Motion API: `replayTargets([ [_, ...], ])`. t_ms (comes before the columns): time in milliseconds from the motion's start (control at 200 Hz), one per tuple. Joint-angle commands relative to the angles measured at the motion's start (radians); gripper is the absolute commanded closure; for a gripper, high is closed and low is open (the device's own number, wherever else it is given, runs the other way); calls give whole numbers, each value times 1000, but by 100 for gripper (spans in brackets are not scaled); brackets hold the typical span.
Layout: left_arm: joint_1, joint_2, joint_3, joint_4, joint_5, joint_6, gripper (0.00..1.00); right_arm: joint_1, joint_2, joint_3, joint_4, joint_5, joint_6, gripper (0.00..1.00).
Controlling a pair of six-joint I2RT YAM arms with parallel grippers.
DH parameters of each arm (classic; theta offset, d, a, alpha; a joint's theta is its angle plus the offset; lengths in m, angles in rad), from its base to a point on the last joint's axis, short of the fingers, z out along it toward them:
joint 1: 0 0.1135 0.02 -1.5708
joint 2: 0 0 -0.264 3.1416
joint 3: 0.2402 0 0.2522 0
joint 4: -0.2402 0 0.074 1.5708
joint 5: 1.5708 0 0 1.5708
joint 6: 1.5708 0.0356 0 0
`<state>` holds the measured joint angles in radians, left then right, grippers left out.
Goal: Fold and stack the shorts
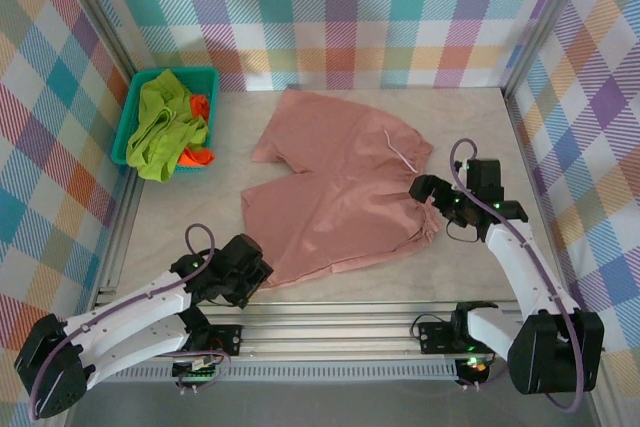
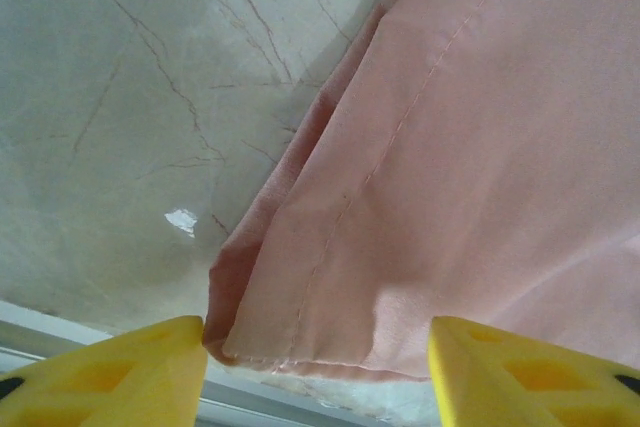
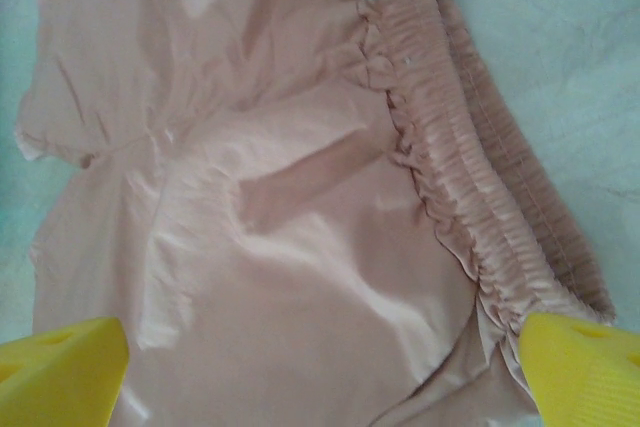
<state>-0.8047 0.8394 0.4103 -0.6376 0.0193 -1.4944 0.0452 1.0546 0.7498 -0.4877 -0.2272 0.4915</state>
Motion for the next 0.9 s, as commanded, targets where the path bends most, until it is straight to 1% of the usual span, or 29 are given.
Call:
replayTargets([
  [0, -16, 29, -19, 30, 14, -6, 45, -4, -35, -16, -39, -2, -7, 0],
  [135, -16, 55, -17, 37, -6, 6, 51, -4, -57, -28, -69, -12, -3, 0],
  [215, -16, 61, -10, 26, -29, 21, 58, -5, -67, -37, -86, -21, -1, 0],
  [280, -16, 61, -3, 22, -51, 31, 67, -4, -72, -48, -102, -24, 6, 0],
  [375, -16, 59, 6, 29, -80, 45, 82, -4, -80, -67, -128, -22, 28, 0],
  [425, -14, 59, 15, 40, -91, 57, 89, -5, -82, -76, -147, -15, 46, 2],
  [510, -14, 59, 55, 22, -123, 80, 100, -4, -85, -93, -185, 10, 73, 6],
  [575, -16, 58, 93, -10, -158, 106, 100, -8, -81, -107, -219, 41, 116, 10],
  [645, -14, 52, 134, -45, -195, 131, 100, -20, -78, -133, -221, 42, 162, 13],
  [760, -14, 48, 174, -72, -234, 162, 100, -65, -57, -180, -140, 16, 197, 19],
  [895, -14, 51, 185, -74, -242, 178, 100, -99, 16, -162, -41, 1, 187, 25],
])
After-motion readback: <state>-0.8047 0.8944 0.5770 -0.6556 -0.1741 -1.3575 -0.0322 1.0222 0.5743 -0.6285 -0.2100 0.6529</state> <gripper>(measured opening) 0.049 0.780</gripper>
